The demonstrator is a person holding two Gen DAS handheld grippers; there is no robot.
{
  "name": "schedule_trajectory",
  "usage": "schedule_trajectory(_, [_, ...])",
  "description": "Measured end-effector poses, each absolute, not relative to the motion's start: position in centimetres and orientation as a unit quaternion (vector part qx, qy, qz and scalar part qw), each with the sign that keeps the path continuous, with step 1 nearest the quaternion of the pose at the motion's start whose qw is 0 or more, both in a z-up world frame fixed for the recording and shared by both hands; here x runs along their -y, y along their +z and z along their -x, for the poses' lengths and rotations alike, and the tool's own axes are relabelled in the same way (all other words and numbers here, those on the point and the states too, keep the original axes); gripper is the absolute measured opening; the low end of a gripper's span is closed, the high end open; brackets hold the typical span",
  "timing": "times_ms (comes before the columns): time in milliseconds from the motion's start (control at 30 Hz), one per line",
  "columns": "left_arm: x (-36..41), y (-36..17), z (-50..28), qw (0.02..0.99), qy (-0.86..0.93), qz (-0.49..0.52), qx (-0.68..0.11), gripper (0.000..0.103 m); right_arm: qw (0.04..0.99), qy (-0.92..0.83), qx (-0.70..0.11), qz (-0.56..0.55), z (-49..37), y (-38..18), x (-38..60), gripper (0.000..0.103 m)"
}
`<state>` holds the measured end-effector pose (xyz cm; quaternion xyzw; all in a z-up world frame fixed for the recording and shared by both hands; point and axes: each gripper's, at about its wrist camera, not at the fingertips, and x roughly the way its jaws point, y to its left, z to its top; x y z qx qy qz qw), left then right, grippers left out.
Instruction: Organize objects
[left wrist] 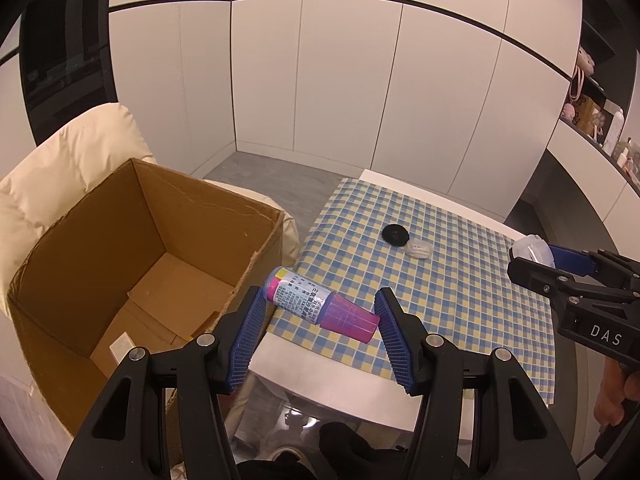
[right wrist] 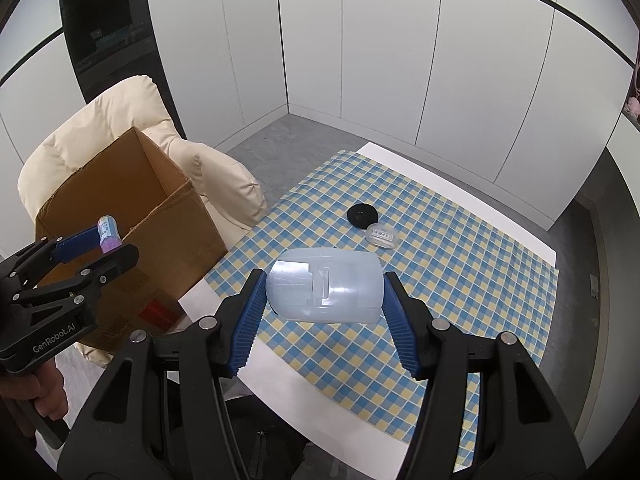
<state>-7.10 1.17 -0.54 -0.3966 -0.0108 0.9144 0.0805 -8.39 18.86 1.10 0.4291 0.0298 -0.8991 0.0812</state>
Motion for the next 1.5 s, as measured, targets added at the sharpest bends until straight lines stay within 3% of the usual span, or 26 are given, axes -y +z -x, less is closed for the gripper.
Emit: schedule_trajectory(1500, [8.0,-0.5,5.2,0.000,0.919,0.392,0.036,0.057,0.162,-0.888,-0.073,-0.424,9.7,0.9,-8.6,0.060])
